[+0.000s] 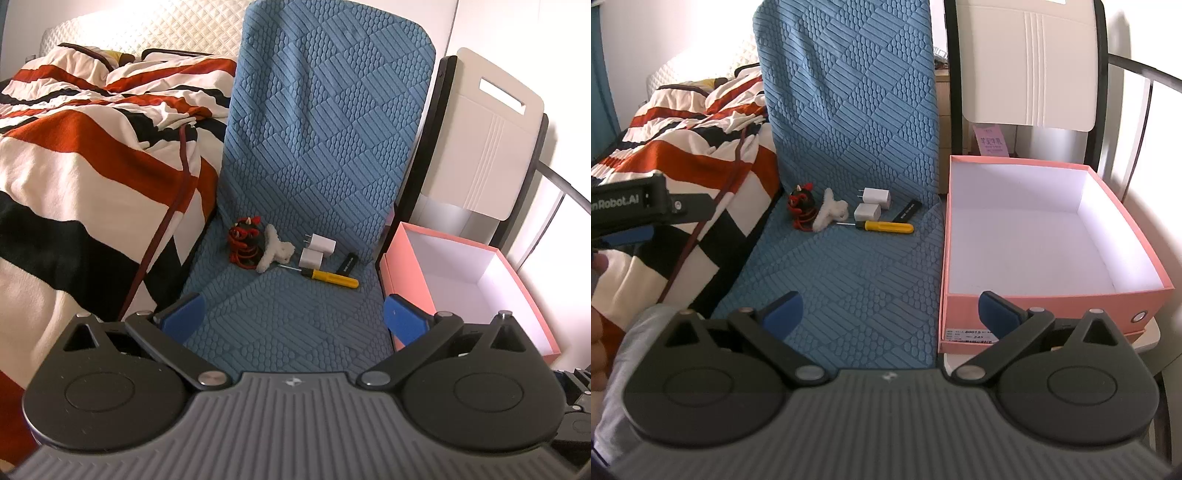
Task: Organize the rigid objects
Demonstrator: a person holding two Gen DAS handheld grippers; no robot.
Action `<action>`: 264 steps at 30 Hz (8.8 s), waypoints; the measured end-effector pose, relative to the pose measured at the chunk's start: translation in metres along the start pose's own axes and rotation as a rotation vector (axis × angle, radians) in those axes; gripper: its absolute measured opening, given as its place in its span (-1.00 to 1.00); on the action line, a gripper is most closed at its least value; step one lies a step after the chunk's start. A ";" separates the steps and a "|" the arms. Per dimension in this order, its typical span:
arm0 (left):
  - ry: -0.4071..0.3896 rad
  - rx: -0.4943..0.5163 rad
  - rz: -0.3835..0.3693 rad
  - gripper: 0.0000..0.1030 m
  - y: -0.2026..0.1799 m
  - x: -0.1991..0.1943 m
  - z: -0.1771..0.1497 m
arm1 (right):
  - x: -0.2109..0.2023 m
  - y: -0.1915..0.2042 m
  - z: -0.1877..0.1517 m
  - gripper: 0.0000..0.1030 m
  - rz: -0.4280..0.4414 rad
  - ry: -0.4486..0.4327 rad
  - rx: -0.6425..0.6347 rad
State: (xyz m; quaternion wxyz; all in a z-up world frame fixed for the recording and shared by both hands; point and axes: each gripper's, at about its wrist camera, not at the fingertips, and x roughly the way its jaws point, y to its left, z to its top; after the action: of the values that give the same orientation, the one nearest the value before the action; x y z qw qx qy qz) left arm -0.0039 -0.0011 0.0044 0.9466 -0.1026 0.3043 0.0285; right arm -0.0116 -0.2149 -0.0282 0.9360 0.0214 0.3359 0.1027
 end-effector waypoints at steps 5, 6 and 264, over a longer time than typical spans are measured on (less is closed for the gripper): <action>0.003 -0.001 0.000 1.00 0.001 0.000 0.000 | 0.000 0.000 0.000 1.00 0.000 0.001 0.001; 0.004 -0.002 -0.002 1.00 0.001 0.000 -0.001 | 0.000 0.000 0.000 1.00 0.000 0.001 0.002; 0.244 -0.182 -0.197 0.25 0.050 0.205 -0.017 | 0.177 0.001 0.031 -0.59 0.139 0.238 -0.058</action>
State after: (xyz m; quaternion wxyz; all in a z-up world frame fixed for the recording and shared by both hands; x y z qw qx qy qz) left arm 0.1473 0.0425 -0.1367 0.8877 -0.2200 0.4014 -0.0495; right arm 0.1411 -0.1765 -0.1152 0.8804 0.0052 0.4392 0.1786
